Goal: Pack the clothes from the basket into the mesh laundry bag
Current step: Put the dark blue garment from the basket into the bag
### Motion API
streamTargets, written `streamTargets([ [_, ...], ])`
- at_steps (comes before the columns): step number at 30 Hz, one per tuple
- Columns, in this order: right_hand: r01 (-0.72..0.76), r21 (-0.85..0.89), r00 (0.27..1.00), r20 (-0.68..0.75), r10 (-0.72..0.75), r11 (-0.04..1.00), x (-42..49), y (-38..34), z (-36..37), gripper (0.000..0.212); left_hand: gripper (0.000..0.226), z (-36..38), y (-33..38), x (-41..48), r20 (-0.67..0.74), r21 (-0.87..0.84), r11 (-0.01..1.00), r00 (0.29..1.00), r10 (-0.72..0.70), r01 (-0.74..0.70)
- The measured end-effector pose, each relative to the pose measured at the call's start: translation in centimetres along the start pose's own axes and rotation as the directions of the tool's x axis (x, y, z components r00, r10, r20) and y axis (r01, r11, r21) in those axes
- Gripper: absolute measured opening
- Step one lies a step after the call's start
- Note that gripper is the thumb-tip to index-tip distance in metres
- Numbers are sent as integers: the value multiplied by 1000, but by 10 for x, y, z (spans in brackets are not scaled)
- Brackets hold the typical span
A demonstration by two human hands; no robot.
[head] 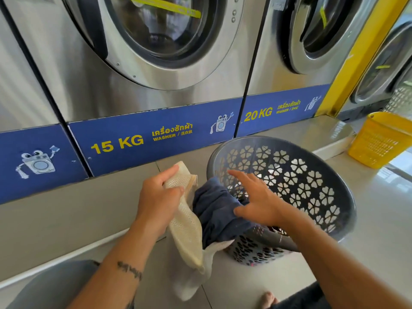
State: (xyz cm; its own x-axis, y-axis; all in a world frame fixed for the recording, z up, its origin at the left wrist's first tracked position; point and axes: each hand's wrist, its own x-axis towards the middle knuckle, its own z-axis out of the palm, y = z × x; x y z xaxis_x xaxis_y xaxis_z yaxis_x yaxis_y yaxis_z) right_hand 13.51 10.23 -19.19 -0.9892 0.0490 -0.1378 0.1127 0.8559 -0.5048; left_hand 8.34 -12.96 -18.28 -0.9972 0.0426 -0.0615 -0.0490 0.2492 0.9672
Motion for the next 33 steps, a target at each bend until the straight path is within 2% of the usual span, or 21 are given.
streamTargets([
  [1,-130,120,982,151,111,984,1,8,-1,97,57,3,-2,0,2,18,1000,1000,4,-4],
  [2,-233,274,949,274,157,933,3,12,1,96,58,6,-4,1,5,39,999,1000,9,-9],
  [3,-301,408,927,336,164,862,4,14,4,89,58,8,-4,0,8,57,998,1000,8,-9],
  [4,-310,488,929,336,152,816,6,14,8,76,59,11,-3,-1,11,73,997,1000,8,-9],
  [5,-282,502,943,300,141,818,7,12,12,60,59,13,-2,-1,15,85,996,1000,12,-13],
  [6,-236,474,961,245,130,848,8,11,15,45,59,14,-1,-2,17,91,996,1000,17,-19],
  [9,-66,191,998,27,62,979,9,4,13,16,60,16,-1,-3,13,90,996,1000,24,-25],
  [11,53,47,991,-127,-46,998,3,-8,12,8,60,15,-3,-2,7,77,997,1000,11,-11],
  [13,158,-65,957,-234,-169,985,-7,-30,18,13,59,14,-3,-1,-2,57,998,1000,3,-3],
  [14,205,-113,948,-225,-227,972,-10,-40,23,18,58,13,-3,0,-10,50,999,1000,7,-6],
  [17,341,-205,937,-7,-350,917,-13,-56,34,31,57,10,-2,2,-37,26,1000,999,11,-10],
  [19,378,-128,923,-26,-384,917,-15,-52,30,34,57,8,-2,1,-39,21,1000,999,0,1],
  [21,327,19,931,-177,-318,945,-14,-40,19,39,57,5,-3,0,-31,26,1000,999,-8,8],
  [23,167,81,972,-181,-150,983,-7,-20,8,58,57,3,-4,-1,-32,32,999,999,-14,15],
  [25,-77,131,997,-7,79,988,0,3,2,84,57,2,-5,-1,-35,32,999,999,-20,21],
  [26,-196,236,978,118,172,952,2,13,2,92,57,2,-5,0,-34,29,999,999,-22,23],
  [27,-302,386,943,255,214,872,4,20,5,95,57,2,-6,0,-31,26,999,999,-24,25],
  [29,-447,620,873,460,162,645,5,29,15,86,57,3,-6,-1,-20,31,999,1000,-21,22],
  [30,-465,669,866,480,140,580,7,32,21,77,57,3,-6,-2,-15,35,999,1000,-19,20],
  [31,-457,689,874,465,142,562,9,35,25,66,58,4,-7,-2,-11,37,999,1000,-18,19],
  [33,-434,666,892,414,184,607,12,33,27,41,59,5,-8,-2,-5,42,999,1000,-12,12],
])
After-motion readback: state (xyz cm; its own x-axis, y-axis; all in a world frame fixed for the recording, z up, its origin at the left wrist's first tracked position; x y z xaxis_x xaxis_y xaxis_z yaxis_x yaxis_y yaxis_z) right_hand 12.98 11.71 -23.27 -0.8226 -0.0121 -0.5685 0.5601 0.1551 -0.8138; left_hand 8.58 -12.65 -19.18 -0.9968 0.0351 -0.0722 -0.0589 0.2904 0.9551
